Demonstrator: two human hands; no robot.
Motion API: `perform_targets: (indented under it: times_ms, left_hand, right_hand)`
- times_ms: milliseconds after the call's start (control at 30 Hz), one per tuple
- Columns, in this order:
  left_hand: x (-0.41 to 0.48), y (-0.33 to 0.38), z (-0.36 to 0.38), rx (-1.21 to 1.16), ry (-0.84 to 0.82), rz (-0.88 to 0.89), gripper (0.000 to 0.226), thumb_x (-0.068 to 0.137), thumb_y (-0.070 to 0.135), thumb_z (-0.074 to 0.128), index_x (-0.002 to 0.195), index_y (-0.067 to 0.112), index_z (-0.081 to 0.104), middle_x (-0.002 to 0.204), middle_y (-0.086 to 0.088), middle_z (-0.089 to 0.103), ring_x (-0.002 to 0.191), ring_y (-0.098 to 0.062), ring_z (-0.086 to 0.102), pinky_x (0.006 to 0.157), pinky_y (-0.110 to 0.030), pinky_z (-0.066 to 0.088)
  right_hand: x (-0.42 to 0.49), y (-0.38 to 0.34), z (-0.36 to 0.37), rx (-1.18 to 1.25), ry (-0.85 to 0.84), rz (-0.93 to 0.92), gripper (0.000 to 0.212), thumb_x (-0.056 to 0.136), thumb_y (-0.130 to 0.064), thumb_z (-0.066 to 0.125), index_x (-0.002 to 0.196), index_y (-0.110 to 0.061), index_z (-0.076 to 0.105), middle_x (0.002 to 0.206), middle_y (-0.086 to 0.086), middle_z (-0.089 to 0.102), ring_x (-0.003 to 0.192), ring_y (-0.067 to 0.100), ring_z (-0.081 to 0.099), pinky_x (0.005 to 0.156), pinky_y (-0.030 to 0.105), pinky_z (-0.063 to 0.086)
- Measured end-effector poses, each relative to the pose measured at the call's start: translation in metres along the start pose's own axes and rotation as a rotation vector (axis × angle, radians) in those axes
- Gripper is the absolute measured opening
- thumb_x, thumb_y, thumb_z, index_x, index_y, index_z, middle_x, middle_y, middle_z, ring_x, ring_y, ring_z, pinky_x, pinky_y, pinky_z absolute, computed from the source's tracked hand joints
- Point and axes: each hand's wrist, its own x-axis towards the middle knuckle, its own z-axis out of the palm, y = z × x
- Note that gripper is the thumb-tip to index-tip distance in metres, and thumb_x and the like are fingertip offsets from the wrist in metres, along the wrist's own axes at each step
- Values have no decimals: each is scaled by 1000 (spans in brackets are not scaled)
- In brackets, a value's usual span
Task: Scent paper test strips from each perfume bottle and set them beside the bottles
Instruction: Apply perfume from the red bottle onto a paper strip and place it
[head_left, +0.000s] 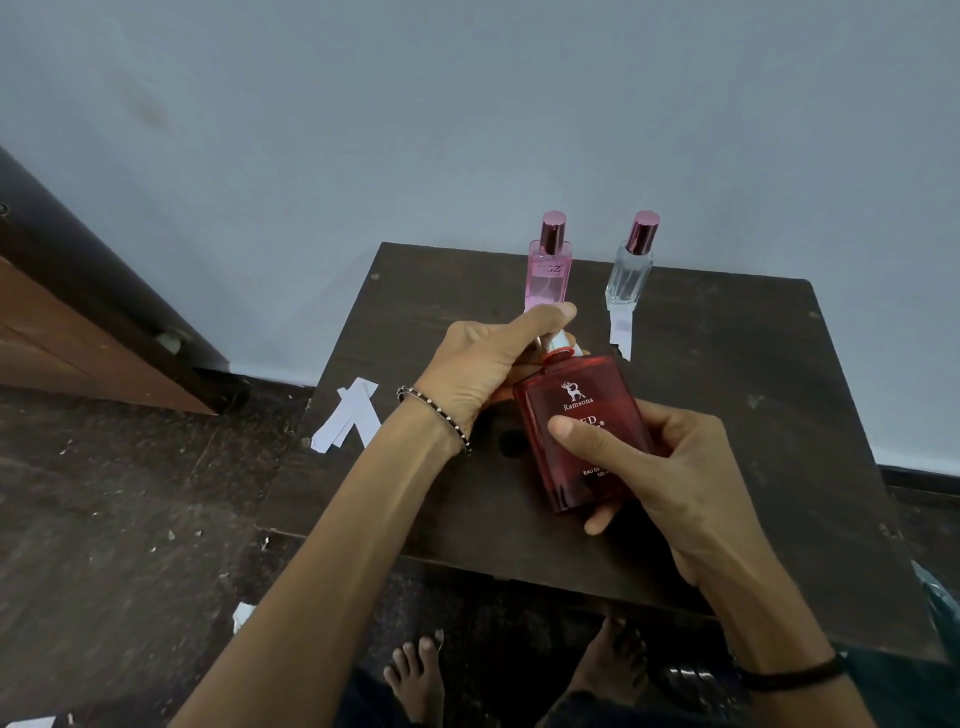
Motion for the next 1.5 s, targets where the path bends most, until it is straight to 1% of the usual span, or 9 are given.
perform_targets:
  times_ms: [133,400,667,800,900,1000,1233,1300,1500]
  left_hand:
    - [-2,-2,5,-1,24,31,38,74,48,80,76,10,81,64,-7,75,56,-15,70,52,-20,54]
    - [1,-7,19,-96,68,0,40,72,50,81,79,10,82,71,-7,78,62,-15,72,58,-21,57]
    - [4,-4,27,-166,151,74,70,63,62,81,91,-2,78,94,-22,78,85,-29,77,81,-37,63]
    - [9,-6,24,-209,187,98,38,88,46,70,72,13,82,75,-6,80,68,-13,77,57,-21,58]
    - [9,-10,25,-184,154,148,16,92,16,70,96,3,79,84,-9,80,72,-12,75,63,-19,58]
    - [6,-13,30,-122,133,183,18,94,2,65,109,-2,73,96,-15,77,82,-13,74,72,-23,61]
    - [-3,-19,44,41,107,274,26,97,-4,58,121,2,63,76,-5,76,83,-11,73,76,-27,63]
    - [-2,-19,53,62,115,280,28,95,-4,62,122,2,62,64,4,73,76,-7,72,71,-25,63]
    - [18,-11,97,355,182,319,15,90,12,72,100,16,62,75,-3,72,64,-15,71,72,-30,62]
  right_hand:
    - [0,2,-1,5,33,-10,29,70,-33,91,95,-20,84,82,11,81,65,30,78,39,30,56]
    - [4,0,-6,29,60,-32,29,70,-32,93,94,-19,84,83,12,81,67,31,78,41,30,56]
    - [4,-3,-13,46,38,-68,26,75,-30,88,98,-20,83,86,11,81,71,28,79,42,26,55]
    - [1,-3,-20,70,52,-93,32,72,-35,89,99,-20,82,87,12,80,71,29,78,42,24,53]
    - [-1,-5,-25,79,95,-128,30,73,-35,89,98,-20,82,87,11,80,71,28,78,41,23,52]
    - [-3,-7,-30,79,160,-174,26,75,-36,88,98,-25,82,88,6,81,71,21,77,41,22,51]
    - [-9,-8,-44,79,397,-265,22,70,-52,85,90,-52,76,89,-15,78,81,6,76,48,17,54]
    - [-9,-7,-49,109,491,-290,23,72,-51,86,93,-48,76,89,-15,78,81,6,76,47,18,54]
    - [-10,-4,-57,126,637,-347,19,75,-51,85,92,-49,75,90,-16,77,79,6,75,47,22,56]
